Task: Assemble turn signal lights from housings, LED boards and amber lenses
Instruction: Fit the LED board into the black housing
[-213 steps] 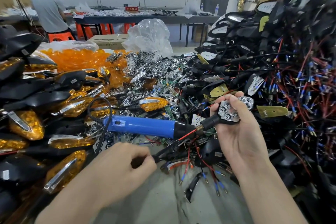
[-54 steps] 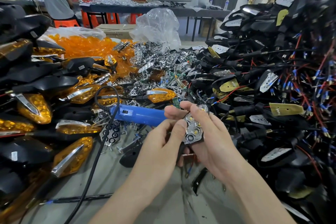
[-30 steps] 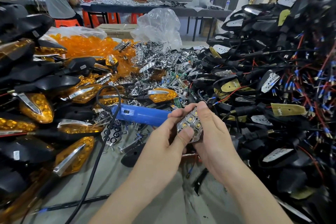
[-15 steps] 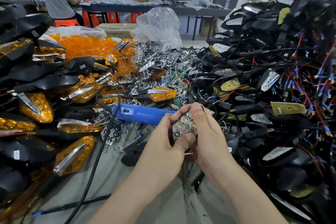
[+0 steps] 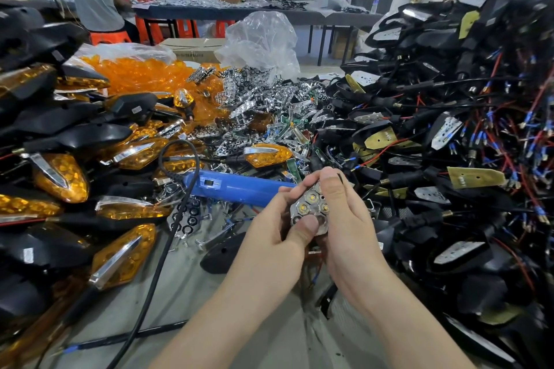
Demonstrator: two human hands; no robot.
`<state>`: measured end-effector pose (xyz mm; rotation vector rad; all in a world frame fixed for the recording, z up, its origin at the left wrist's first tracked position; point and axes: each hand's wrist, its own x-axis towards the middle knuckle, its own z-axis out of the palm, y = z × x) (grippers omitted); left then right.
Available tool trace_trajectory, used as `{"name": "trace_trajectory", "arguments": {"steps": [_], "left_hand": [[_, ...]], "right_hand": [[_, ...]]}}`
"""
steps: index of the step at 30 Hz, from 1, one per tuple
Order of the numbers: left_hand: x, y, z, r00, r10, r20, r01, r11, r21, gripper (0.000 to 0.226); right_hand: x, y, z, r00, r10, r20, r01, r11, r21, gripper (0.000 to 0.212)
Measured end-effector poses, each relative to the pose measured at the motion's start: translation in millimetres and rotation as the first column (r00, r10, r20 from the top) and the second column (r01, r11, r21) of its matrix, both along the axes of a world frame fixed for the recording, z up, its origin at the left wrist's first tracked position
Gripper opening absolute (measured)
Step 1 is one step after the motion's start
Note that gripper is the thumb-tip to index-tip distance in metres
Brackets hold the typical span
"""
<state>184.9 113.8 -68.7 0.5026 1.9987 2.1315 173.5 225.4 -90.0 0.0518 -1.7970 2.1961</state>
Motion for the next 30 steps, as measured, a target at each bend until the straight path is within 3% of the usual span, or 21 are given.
{"name": "trace_trajectory", "arguments": {"steps": [7, 14, 18, 20, 22, 27, 30], "left_hand": [[0, -3, 3, 0.995, -0.074, 0.07, 0.073, 0.997, 0.019, 0.034], [0, -1, 0, 0.999, 0.017, 0.036, -0.018, 1.0, 0.008, 0.022], [-1, -1, -1, 0.999, 0.019, 0.028, -0.019, 1.0, 0.008, 0.021], [-1, -2, -1, 0.999, 0.022, 0.029, -0.022, 1.0, 0.0, 0.023], [-1, -3, -2, 1.0, 0.024, 0.014, -0.023, 0.999, -0.032, 0.029], [1, -4, -2, 1.0, 0.012, -0.012, -0.013, 1.0, -0.022, 0.035], [-1, -3, -4, 1.0, 0.011, -0.023, -0.012, 1.0, -0.011, 0.035]], "right_hand": [[2, 4, 7, 0.993, 0.092, 0.073, -0.075, 0.975, -0.209, 0.035], [-4, 6, 12, 0.977, 0.191, 0.099, -0.141, 0.916, -0.376, 0.064], [-2, 6, 13, 0.967, 0.237, 0.096, -0.193, 0.922, -0.335, 0.061], [0, 6, 12, 0.971, 0.211, 0.114, -0.173, 0.944, -0.279, 0.042], [4, 4, 9, 0.984, 0.123, 0.131, -0.108, 0.987, -0.121, 0.029], [6, 0, 6, 0.999, -0.033, 0.036, 0.028, 0.992, 0.123, 0.035], [9, -1, 10, 0.998, 0.013, 0.064, -0.017, 0.998, 0.063, 0.034]]}}
